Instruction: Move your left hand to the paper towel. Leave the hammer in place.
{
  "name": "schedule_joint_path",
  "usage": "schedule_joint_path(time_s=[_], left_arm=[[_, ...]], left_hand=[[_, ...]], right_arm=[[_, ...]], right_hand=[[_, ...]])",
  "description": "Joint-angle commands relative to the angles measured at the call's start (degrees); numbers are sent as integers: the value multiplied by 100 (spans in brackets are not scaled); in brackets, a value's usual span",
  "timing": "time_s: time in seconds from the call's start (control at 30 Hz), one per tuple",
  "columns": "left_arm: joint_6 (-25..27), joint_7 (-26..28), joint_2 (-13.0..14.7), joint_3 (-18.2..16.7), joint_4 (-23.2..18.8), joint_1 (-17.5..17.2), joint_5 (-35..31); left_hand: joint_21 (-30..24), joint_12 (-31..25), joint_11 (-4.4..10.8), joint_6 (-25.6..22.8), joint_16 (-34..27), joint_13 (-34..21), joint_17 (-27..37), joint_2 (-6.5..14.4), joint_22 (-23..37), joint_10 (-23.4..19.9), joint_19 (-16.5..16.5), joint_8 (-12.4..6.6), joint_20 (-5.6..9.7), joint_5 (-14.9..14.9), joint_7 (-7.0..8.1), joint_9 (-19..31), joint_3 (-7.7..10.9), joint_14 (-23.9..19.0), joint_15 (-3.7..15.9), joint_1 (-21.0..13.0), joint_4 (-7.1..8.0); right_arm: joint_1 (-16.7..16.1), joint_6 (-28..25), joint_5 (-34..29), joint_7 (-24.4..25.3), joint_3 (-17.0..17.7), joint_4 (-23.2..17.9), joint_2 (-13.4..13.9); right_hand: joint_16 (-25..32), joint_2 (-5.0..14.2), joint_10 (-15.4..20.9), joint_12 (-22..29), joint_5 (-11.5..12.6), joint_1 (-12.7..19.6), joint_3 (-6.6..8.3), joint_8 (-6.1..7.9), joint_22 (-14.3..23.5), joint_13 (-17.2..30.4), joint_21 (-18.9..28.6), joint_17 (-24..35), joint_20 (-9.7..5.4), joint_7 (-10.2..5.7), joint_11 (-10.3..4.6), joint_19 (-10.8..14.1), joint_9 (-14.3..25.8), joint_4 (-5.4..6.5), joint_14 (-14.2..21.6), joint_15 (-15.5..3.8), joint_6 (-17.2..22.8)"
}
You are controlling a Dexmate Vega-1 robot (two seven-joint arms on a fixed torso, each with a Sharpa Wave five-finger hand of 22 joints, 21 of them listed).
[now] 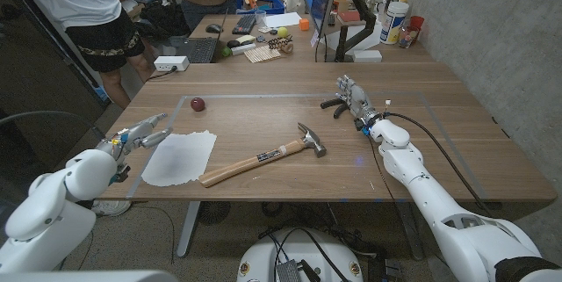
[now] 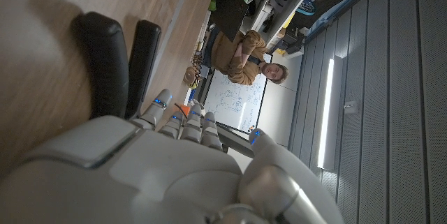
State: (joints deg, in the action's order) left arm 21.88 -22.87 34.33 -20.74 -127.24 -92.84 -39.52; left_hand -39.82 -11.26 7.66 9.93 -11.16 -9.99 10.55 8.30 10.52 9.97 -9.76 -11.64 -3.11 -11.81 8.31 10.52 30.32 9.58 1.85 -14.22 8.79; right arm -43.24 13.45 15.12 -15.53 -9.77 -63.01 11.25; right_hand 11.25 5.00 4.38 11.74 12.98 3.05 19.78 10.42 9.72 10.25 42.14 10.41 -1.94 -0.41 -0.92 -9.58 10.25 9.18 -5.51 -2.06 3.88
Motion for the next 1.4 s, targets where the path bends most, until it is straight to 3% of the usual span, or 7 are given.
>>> schedule_joint_path(time_s=[0.03,1.03,1.4], left_arm=[[51,-122,89,31,97,56,23],[248,-364,322,181,261,218,23],[285,-471,427,247,354,314,65]], left_hand=[[9,16,-5,254,-6,-32,22,-13,16,489,-1486,2,-24,15,28,29,-2,997,113,13,15],[74,-19,-22,179,-13,-34,36,79,20,348,-1551,-12,-75,8,47,30,16,980,113,50,63],[57,-25,-27,160,-29,-35,37,88,24,304,-1473,-11,-26,6,42,30,25,930,99,58,69]], right_arm=[[70,25,-40,28,-33,102,-39],[114,83,-92,43,-50,218,-47],[84,86,-92,77,-44,224,-59]], right_hand=[[15,471,5,-2,33,-32,-22,31,33,18,-20,13,-474,-10,-10,-33,18,2,3,-48,-7],[6,469,5,2,34,-28,-27,33,35,18,-66,11,-478,-14,14,-10,18,-2,-1,-52,-6],[5,470,-11,-4,34,-31,-31,35,36,18,-87,12,-484,-15,1,0,18,1,-2,-57,-3]])
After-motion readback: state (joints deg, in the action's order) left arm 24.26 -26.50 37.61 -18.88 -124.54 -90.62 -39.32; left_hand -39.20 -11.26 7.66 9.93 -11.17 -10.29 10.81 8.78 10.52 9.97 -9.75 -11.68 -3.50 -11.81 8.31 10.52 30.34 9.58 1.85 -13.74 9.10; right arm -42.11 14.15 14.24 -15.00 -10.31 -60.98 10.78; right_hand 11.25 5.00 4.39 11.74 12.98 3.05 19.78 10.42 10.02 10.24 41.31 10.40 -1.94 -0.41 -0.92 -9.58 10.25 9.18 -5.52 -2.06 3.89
